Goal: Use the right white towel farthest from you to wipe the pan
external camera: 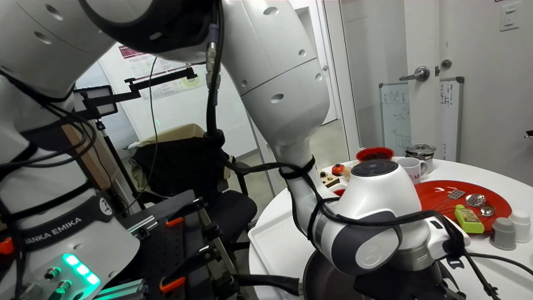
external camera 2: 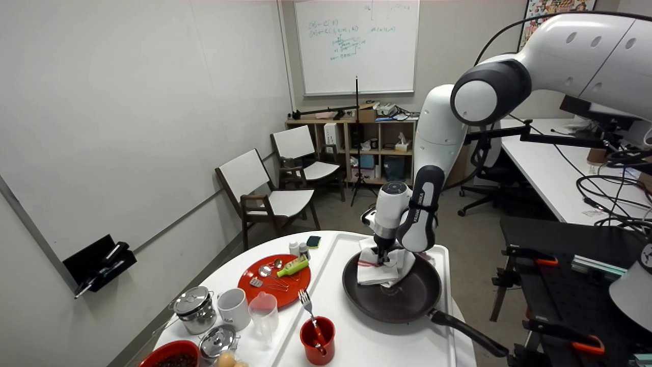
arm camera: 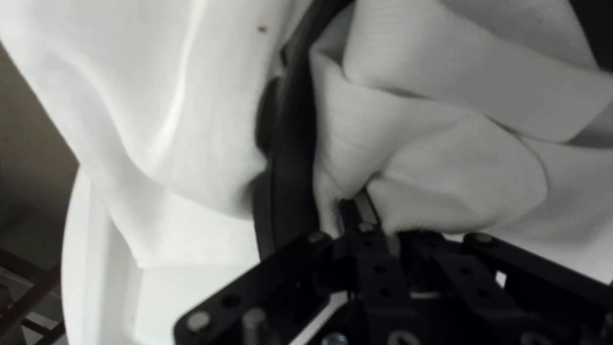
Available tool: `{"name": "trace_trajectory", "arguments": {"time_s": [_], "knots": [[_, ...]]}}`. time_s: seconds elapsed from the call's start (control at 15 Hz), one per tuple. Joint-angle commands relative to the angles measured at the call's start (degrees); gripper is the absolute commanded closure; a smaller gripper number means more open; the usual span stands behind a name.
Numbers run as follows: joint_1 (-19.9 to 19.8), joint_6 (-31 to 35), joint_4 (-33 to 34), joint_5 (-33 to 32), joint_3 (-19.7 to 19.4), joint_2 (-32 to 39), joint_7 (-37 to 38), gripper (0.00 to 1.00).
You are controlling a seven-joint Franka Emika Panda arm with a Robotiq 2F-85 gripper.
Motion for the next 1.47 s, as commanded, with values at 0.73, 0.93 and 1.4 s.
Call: {"name": "trace_trajectory", "arguments": {"time_s": [0.73, 0.93, 1.4], "knots": [[-4.33, 8.84, -8.59, -2.01, 3.28, -4.92, -2.17, 0.98], [-4.15, 19.45, -18.04, -6.16, 2.2, -9.54, -2.67, 0.98], [-10.97, 17.05, -28.67, -10.52, 10.34, -23.94, -13.79, 0.98]]}}
